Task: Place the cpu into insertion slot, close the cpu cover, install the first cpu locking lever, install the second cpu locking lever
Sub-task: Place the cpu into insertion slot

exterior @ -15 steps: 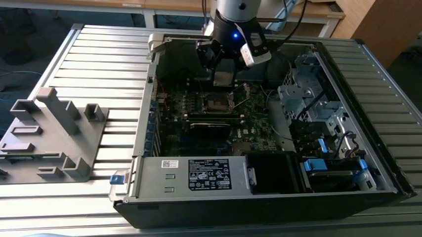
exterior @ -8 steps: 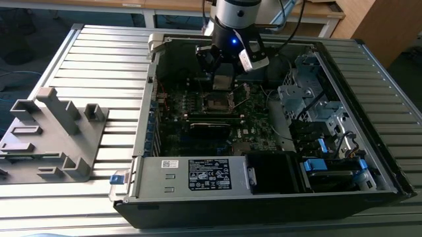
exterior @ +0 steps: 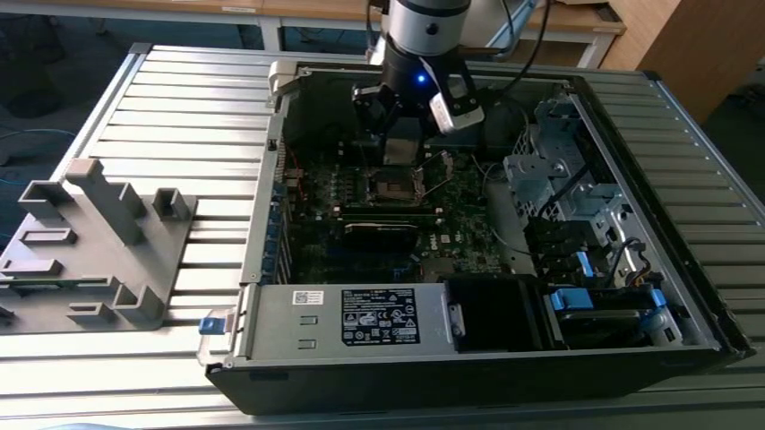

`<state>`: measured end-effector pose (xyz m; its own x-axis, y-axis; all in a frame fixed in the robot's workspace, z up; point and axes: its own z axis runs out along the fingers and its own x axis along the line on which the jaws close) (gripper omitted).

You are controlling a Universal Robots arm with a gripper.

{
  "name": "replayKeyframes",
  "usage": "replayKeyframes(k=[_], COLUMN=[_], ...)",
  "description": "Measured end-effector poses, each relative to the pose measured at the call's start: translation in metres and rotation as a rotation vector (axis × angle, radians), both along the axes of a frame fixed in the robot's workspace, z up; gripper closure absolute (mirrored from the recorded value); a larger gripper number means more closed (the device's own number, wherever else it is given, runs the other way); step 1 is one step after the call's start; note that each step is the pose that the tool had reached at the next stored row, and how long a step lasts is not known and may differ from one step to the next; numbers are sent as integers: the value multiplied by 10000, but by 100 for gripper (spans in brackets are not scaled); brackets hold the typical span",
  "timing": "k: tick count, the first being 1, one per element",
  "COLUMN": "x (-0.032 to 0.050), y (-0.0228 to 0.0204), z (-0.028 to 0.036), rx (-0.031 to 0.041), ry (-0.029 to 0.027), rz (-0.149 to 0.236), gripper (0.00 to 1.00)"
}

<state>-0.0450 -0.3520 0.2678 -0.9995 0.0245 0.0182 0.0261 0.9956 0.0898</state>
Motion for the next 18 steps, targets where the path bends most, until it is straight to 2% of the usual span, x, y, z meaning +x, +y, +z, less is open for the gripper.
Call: replayKeyframes(k=[4, 13, 18], x=[-10, -11, -12], y=[0, 0, 0], z=[-64, -75, -108], rx=[1, 0, 1], ry=[-2, -2, -2], rz=[1, 0, 0], gripper=[46, 46, 46])
